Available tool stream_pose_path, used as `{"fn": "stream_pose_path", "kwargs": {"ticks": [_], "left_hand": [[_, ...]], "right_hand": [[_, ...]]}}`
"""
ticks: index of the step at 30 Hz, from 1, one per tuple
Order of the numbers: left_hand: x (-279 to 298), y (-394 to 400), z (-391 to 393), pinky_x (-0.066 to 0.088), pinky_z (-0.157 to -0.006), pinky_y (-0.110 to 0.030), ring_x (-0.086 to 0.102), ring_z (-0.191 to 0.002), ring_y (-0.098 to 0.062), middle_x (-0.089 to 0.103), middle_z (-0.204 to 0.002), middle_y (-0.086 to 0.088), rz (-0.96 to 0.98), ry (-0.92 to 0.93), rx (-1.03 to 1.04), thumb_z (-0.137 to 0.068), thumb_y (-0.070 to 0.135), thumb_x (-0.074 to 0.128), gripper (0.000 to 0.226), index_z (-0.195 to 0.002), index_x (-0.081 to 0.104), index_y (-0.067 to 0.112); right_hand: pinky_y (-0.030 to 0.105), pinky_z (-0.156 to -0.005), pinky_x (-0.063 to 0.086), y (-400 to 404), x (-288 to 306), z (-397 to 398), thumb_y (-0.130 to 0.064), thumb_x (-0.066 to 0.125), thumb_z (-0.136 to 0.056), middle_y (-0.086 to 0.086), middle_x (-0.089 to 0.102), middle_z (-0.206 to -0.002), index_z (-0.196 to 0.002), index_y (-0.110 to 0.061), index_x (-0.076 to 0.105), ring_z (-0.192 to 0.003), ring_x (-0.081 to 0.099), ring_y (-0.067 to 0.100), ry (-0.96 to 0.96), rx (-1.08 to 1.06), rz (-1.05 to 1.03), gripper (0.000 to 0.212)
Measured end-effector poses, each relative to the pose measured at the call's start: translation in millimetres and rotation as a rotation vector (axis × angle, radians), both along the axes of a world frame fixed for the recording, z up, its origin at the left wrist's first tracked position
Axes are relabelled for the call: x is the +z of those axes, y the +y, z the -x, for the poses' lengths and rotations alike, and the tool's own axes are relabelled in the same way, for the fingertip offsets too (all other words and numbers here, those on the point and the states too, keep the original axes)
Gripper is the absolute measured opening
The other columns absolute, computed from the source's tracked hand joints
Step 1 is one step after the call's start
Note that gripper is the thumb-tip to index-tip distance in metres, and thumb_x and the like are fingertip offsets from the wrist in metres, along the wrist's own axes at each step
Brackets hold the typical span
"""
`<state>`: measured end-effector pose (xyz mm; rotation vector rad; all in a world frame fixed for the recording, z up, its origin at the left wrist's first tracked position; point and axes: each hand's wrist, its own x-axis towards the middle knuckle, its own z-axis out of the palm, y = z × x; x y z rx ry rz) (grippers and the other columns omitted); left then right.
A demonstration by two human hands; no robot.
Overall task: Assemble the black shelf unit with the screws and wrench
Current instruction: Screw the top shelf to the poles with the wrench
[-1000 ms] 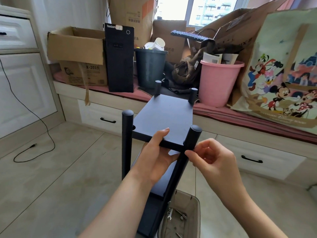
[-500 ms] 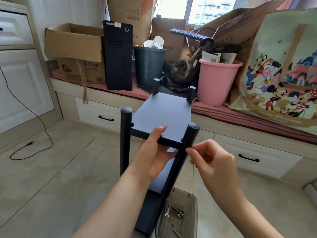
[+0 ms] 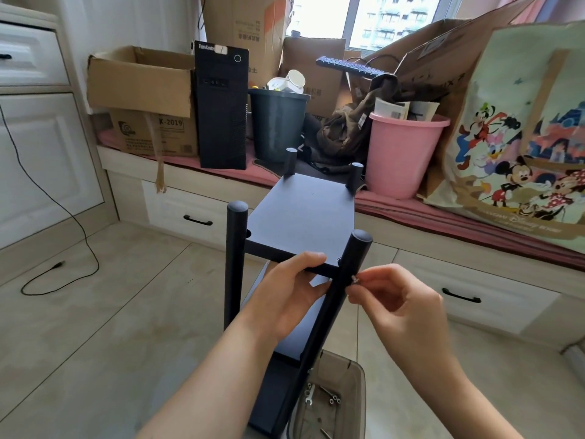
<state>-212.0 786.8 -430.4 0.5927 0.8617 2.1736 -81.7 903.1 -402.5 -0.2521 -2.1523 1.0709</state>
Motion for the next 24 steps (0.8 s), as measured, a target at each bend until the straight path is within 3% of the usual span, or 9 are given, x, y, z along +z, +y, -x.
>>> {"fn": "stream_pose_path", "kwargs": {"ticks": [4, 7, 10, 14, 18, 24], "left_hand": [[-2, 1, -3, 0.054, -0.101, -0.044, 0.067, -0.101, -0.028, 0.067, -0.088, -0.011, 0.007, -0.014, -0.013, -0.082, 0.017, 0.072, 0.010, -0.076, 0.073, 0.010], [0, 2, -4, 0.053, -0.101, -0.043, 0.069, -0.099, -0.025, 0.071, -0.089, -0.007, 0.004, -0.014, 0.011, -0.087, 0.020, 0.070, 0.013, -0.077, 0.076, 0.015], [0, 3, -5, 0.051, -0.105, -0.045, 0.067, -0.112, -0.029, 0.074, -0.108, -0.008, -0.008, -0.006, 0.021, -0.089, 0.026, 0.070, 0.014, -0.094, 0.079, 0.017], [-2, 1, -5, 0.052, -0.104, -0.045, 0.063, -0.123, -0.032, 0.066, -0.133, -0.013, 0.036, 0.043, 0.067, -0.096, 0.031, 0.062, 0.046, -0.139, 0.058, 0.015], [-2, 1, -7, 0.048, -0.106, -0.044, 0.062, -0.125, -0.028, 0.065, -0.136, -0.009, 0.092, 0.121, 0.103, -0.096, 0.035, 0.061, 0.046, -0.140, 0.058, 0.021], [-1, 3, -4, 0.054, -0.098, -0.034, 0.063, -0.124, -0.025, 0.066, -0.135, -0.005, 0.114, 0.165, 0.145, -0.095, 0.039, 0.058, 0.047, -0.139, 0.055, 0.025]], "right_hand": [[0.016, -0.067, 0.053, 1, -1, -1, -0.011, 0.080, -0.079, -0.015, 0.070, -0.069, -0.084, -0.016, 0.070, -0.068, 0.068, 0.001, 0.082, -0.104, -0.313, 0.013], [0.014, -0.063, 0.049, -3, -3, 0, -0.018, 0.072, -0.085, -0.010, 0.069, -0.067, -0.082, -0.012, 0.069, -0.065, 0.066, 0.006, 0.085, -0.106, -0.427, 0.007], [0.025, -0.060, 0.046, -3, -6, 1, -0.016, 0.067, -0.090, -0.005, 0.066, -0.063, -0.083, -0.011, 0.066, -0.056, 0.063, 0.012, 0.045, -0.101, -0.437, 0.009], [0.025, -0.059, 0.045, -3, -7, 4, -0.010, 0.065, -0.093, -0.004, 0.065, -0.065, -0.086, -0.010, 0.066, -0.057, 0.062, 0.014, 0.036, -0.076, -0.443, 0.007], [0.019, -0.063, 0.045, -4, -5, 7, -0.003, 0.067, -0.091, -0.003, 0.063, -0.067, -0.088, -0.006, 0.067, -0.059, 0.061, 0.013, 0.039, -0.059, -0.465, 0.004], [0.023, -0.063, 0.044, -3, -3, 11, -0.003, 0.065, -0.092, -0.002, 0.062, -0.067, -0.090, -0.005, 0.067, -0.061, 0.060, 0.015, 0.040, -0.002, -0.431, 0.004]]}}
